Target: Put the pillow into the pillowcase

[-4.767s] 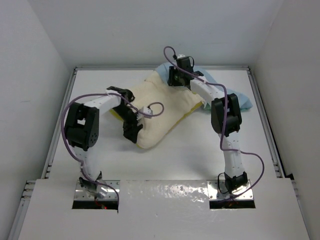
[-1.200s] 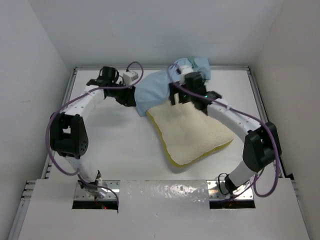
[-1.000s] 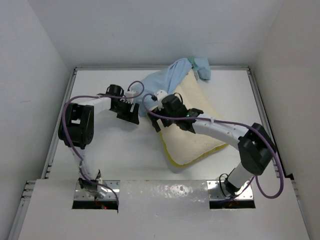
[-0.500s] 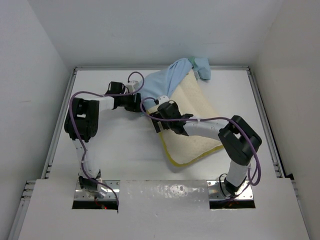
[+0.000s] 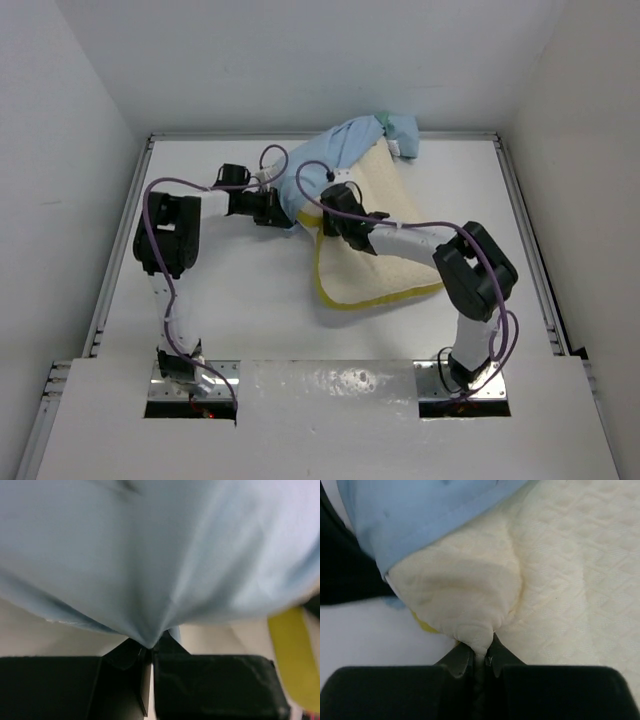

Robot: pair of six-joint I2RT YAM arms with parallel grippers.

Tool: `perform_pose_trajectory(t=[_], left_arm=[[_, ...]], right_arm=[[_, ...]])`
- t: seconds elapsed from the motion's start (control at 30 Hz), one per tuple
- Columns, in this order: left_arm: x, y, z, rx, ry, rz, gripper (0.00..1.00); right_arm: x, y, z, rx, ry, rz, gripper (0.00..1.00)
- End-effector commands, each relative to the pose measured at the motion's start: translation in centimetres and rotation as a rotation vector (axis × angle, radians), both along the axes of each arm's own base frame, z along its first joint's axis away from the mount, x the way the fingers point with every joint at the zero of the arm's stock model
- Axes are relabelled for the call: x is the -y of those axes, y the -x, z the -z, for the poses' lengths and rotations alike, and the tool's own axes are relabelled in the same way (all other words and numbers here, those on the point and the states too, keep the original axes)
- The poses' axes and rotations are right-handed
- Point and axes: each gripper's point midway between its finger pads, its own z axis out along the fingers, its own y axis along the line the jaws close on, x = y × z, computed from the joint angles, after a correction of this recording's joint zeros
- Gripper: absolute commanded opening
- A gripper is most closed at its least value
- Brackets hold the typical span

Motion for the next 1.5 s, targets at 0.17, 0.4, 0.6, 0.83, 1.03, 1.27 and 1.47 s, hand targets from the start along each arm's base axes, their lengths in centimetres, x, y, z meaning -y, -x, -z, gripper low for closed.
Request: perform_pose_trajectory(t=[0.17,0.4,0.6,0.83,1.03,1.27,1.47], left_arm=[[0.9,6.2,-8.2,0.069,0.078,0.370,0.00],[1.7,10.2,-13.1,0.145,0.236,0.596,0.00],[-0.2,11.3,-11.7,0.182,0.093,0.648,0.23],[-3.3,7.7,-14.4,0.352,-0.191,0.654,0.69],[-1.3,-6.5,-20.2,0.559,-0.238,0.181,0.27],[-1.4,-17.8,-17.4,0.629,-0.540,-0.133,0.70],[-2.5,-22.1,-14.0,0.702,-0.756,-0.293,0.76]], right_arm=[[-0.8,-12.4,-14.6,0.356,-0.244,0.352,0.00],[-2.0,-12.9,-6.3,0.217,-0.147,0.407,0.00],[-5.2,-8.3,-2.2,0.153,-0.127,0.119,0.04],[-4.9,-4.7,-10.8,0.216,-0.258,-0.140,0.99],[1.7,-10.2,-14.7,0.182,-0.199,-0.122,0.09],[6.8,-20.9,-11.0,0.137,-0.110,-0.008,0.99],[4.0,-25.7,-6.2,0.212,-0.245,-0.036,0.99]])
